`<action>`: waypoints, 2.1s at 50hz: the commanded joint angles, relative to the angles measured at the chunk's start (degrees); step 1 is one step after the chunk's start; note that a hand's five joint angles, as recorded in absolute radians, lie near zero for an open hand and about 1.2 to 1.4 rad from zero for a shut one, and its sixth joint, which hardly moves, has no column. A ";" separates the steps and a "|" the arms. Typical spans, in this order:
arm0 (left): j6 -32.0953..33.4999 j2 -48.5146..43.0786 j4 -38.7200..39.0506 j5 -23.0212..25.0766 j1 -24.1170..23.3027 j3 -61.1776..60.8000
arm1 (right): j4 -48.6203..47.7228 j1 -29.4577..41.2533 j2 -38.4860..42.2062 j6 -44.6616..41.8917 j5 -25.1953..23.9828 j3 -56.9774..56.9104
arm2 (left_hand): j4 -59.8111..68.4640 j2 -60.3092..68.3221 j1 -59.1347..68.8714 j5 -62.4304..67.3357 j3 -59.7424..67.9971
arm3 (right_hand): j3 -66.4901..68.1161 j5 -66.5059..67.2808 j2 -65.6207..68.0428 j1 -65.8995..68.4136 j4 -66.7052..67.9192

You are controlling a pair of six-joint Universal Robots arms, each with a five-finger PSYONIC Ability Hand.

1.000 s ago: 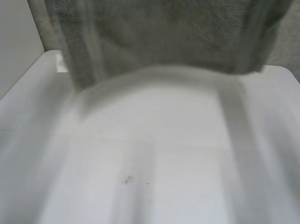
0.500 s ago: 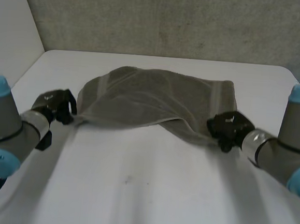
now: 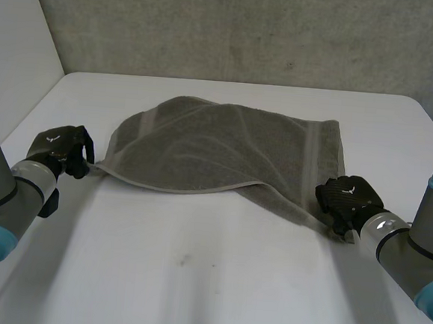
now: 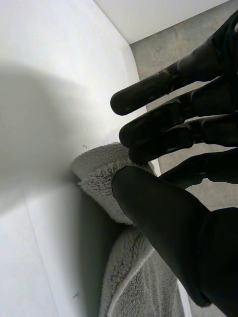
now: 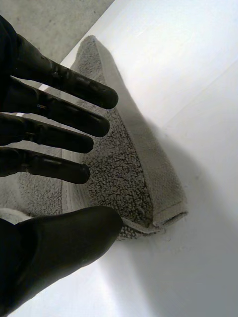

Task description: Fold the towel.

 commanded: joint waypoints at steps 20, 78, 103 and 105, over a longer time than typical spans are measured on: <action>0.20 -0.24 -0.02 0.26 0.19 -0.65 | 7.09 -0.02 -0.06 5.29 1.78 -1.27 | 10.11 10.17 11.62 11.07 10.20 | -5.47 -4.51 -6.27 -4.94 -5.90; 0.02 0.20 -0.11 0.17 3.71 0.23 | 5.25 -3.00 2.40 5.02 1.52 -4.70 | 10.11 10.17 11.62 11.07 10.20 | 0.25 1.21 -0.55 0.77 -0.19; 0.02 0.12 -0.11 0.17 3.71 0.23 | 9.46 -2.92 3.19 5.02 0.64 -4.97 | 10.11 10.17 11.62 11.07 10.20 | -18.42 -17.47 -19.22 -17.90 -18.86; 0.02 0.12 -0.11 0.17 3.71 0.14 | 9.38 -2.92 3.19 5.11 0.55 -4.97 | 10.11 10.17 11.62 11.07 10.20 | -17.91 -16.96 -18.71 -17.39 -18.35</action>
